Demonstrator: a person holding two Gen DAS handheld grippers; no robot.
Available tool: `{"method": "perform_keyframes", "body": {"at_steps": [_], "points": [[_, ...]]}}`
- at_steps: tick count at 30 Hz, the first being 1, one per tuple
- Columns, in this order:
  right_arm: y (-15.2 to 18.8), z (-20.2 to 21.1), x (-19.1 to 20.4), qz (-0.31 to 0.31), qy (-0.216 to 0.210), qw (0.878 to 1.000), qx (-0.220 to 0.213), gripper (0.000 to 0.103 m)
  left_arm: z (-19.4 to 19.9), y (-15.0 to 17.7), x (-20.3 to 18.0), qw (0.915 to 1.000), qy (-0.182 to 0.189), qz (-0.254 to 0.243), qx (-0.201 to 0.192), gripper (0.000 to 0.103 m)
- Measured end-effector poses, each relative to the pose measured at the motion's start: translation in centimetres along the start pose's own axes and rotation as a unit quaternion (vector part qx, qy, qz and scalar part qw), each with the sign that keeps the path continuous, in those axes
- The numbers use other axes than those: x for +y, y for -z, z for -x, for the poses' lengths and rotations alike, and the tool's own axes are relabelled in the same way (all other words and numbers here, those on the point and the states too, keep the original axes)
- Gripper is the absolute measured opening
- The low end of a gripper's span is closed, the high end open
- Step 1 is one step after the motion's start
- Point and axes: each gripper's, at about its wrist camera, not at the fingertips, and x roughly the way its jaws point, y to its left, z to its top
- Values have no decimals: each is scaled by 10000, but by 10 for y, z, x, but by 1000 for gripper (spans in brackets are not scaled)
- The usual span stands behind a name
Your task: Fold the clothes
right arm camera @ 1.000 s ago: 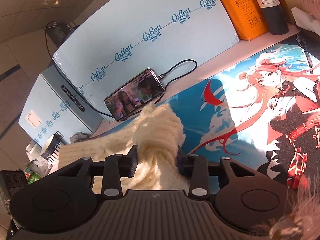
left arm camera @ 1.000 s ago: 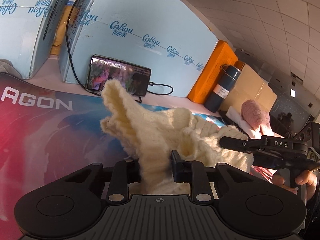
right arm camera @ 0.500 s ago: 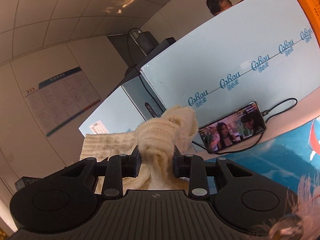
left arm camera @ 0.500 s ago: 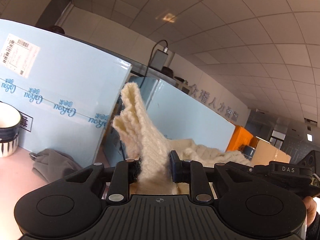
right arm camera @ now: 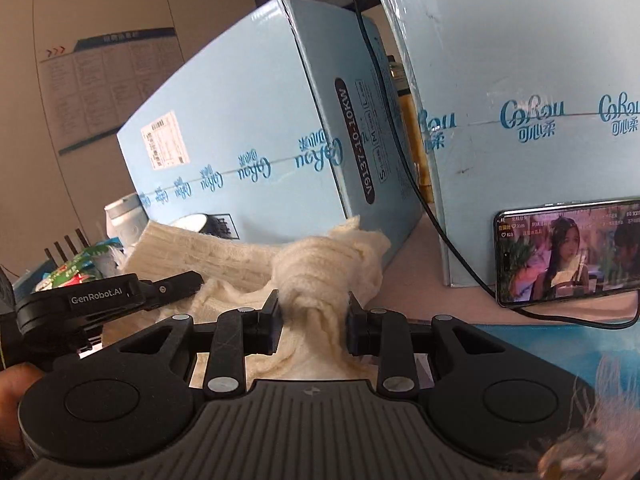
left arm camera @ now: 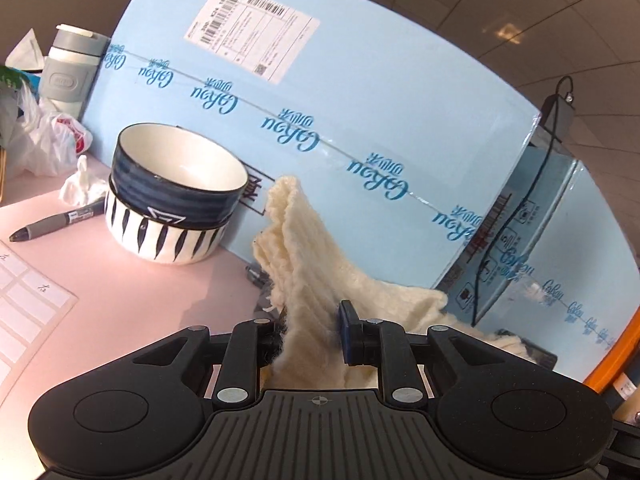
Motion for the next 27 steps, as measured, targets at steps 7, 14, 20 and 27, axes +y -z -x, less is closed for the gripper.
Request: {"method": "perform_keyframes", "body": {"at_steps": [7,14,20,27], "points": [[9,-12,1,389,532,9977,135,39,-11,7,-4,9954,-828,-288,384,39],[23,55,1,455,440,9923,-1063,90,36,16,-44,9807,-1556,-1081,-484,90],[43,125,5,1073,243,9787,-1732,103,93,33,-104,9676,-1243,-1621,-1485,103],[63,165,-9,1110,266,9727,-2022,103,136,76,-136,9522,-1446,-1707,-2081,103]]}}
